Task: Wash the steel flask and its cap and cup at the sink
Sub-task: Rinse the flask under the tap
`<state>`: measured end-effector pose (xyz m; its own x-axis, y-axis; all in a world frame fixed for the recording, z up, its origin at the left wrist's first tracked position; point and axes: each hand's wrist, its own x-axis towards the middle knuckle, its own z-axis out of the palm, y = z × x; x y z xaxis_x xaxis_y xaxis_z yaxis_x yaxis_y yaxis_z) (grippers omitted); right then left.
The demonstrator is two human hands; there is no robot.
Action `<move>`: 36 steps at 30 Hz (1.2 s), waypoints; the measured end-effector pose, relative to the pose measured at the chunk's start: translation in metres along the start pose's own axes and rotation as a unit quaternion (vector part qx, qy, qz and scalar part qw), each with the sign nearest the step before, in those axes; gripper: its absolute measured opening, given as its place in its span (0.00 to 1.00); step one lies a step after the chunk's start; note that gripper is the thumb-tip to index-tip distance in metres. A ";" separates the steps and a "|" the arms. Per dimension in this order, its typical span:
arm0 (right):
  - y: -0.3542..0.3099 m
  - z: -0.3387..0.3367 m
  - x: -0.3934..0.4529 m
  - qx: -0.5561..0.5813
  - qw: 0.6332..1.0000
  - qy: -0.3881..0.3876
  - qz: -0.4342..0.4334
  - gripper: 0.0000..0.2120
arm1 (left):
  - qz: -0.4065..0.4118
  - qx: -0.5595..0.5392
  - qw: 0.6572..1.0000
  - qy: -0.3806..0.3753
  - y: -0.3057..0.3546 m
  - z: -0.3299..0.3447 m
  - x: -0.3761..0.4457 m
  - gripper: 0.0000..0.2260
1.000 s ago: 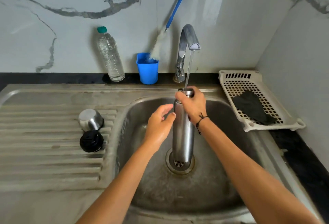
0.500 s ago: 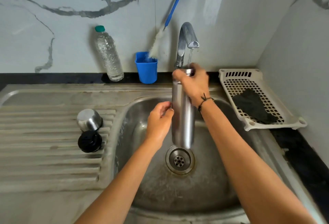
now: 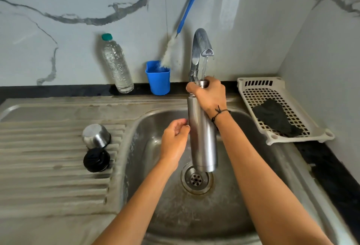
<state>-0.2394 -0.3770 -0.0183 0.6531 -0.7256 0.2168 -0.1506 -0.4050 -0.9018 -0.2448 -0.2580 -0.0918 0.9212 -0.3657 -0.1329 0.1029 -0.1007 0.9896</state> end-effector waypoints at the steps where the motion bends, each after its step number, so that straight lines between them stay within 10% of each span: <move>1: 0.000 0.000 0.001 -0.004 1.000 0.010 -0.004 0.10 | -0.005 -0.002 1.000 0.002 0.001 0.000 0.001 0.10; 8: -0.002 -0.005 -0.013 0.080 0.990 0.084 -0.075 0.11 | -0.014 -0.025 0.999 0.021 0.000 -0.005 0.001 0.10; 12: 0.018 0.015 -0.022 -0.003 1.000 -0.015 -0.020 0.14 | -0.026 -0.017 0.999 0.018 -0.001 -0.007 -0.004 0.09; 18: -0.012 -0.008 0.007 0.077 0.987 0.109 -0.095 0.16 | -0.042 -0.010 0.998 0.040 -0.010 -0.012 0.000 0.07; 22: 0.024 0.016 -0.012 -0.004 0.999 -0.021 -0.029 0.12 | -0.048 -0.013 0.998 0.037 -0.006 -0.011 -0.005 0.08; 27: 0.020 0.001 0.001 0.056 0.994 0.078 -0.058 0.14 | -0.044 -0.025 0.998 0.045 -0.005 -0.014 -0.002 0.08; 31: 0.033 0.017 -0.012 0.008 0.999 -0.038 -0.002 0.13 | -0.036 -0.018 0.999 0.025 -0.003 -0.012 -0.009 0.08; 36: 0.003 -0.001 0.008 0.062 0.993 0.056 -0.080 0.14 | -0.038 -0.023 0.998 0.040 -0.004 -0.016 -0.006 0.07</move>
<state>-0.2358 -0.3844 -0.0184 0.5729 -0.7181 0.3952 0.0461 -0.4531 -0.8903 -0.2450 -0.2404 -0.0938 0.9367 -0.2843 -0.2041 0.1886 -0.0812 0.9787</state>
